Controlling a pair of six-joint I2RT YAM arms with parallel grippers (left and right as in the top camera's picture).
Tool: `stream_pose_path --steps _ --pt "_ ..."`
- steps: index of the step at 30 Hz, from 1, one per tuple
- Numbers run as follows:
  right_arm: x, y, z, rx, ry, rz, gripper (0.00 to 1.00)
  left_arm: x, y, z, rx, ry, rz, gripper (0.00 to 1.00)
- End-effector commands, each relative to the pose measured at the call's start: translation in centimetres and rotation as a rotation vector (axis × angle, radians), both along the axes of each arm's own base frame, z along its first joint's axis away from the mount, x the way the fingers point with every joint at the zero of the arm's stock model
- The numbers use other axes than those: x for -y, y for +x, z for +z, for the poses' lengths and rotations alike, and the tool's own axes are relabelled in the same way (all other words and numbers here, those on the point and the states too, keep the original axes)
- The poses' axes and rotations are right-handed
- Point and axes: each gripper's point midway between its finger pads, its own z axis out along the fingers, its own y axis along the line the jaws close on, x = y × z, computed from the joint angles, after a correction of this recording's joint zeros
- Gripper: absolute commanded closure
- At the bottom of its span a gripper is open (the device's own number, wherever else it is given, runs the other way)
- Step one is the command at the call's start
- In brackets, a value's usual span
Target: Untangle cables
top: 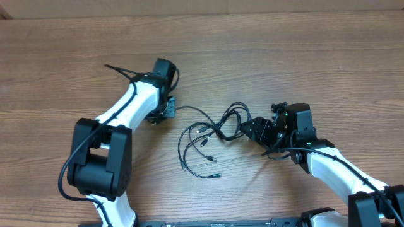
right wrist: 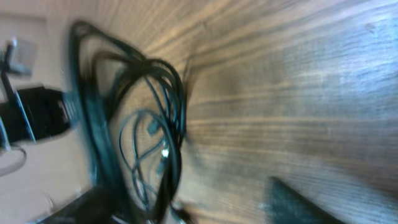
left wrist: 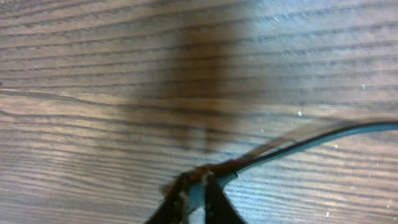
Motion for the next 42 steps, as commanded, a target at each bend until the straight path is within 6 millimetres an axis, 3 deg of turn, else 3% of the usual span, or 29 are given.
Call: stream_pose_path --steps 1,3,7,11,18,25,27,32,37,42 --pt "-0.4 -0.3 0.6 -0.038 0.032 0.007 0.00 2.4 0.6 1.5 0.014 -0.182 -0.060 0.81" --pt "-0.1 -0.3 1.0 -0.083 0.007 -0.005 0.00 3.8 0.5 1.7 0.005 -0.266 -0.118 0.71" --pt "1.6 -0.2 2.0 -0.161 -0.134 -0.066 0.00 5.0 0.6 1.9 0.013 -0.328 -0.154 0.42" --pt "2.3 -0.2 3.3 -0.173 -0.242 -0.093 0.00 5.4 0.7 1.8 0.019 -0.356 -0.160 0.39" --pt "0.8 -0.4 3.7 -0.154 -0.240 -0.046 0.00 5.2 -0.4 0.5 -0.010 -0.355 -0.153 0.30" --pt "0.8 -0.5 3.7 -0.154 -0.240 -0.047 0.00 4.9 -2.3 -0.6 -0.078 -0.362 -0.035 0.31" --pt "0.8 -0.5 3.7 -0.154 -0.240 -0.046 0.00 5.6 -2.8 -0.4 -0.103 -0.404 -0.030 0.35" --pt "0.8 -0.5 3.7 -0.154 -0.240 -0.047 0.00 9.0 -4.5 1.6 -0.181 -0.624 -0.028 0.52" --pt "0.8 -0.5 3.7 -0.154 -0.240 -0.047 0.00 8.9 -5.1 5.0 -0.126 -0.617 -0.043 0.51" --pt "0.8 -0.5 3.7 -0.154 -0.240 -0.047 0.00 7.5 -3.6 9.9 0.074 -0.556 0.009 0.42"
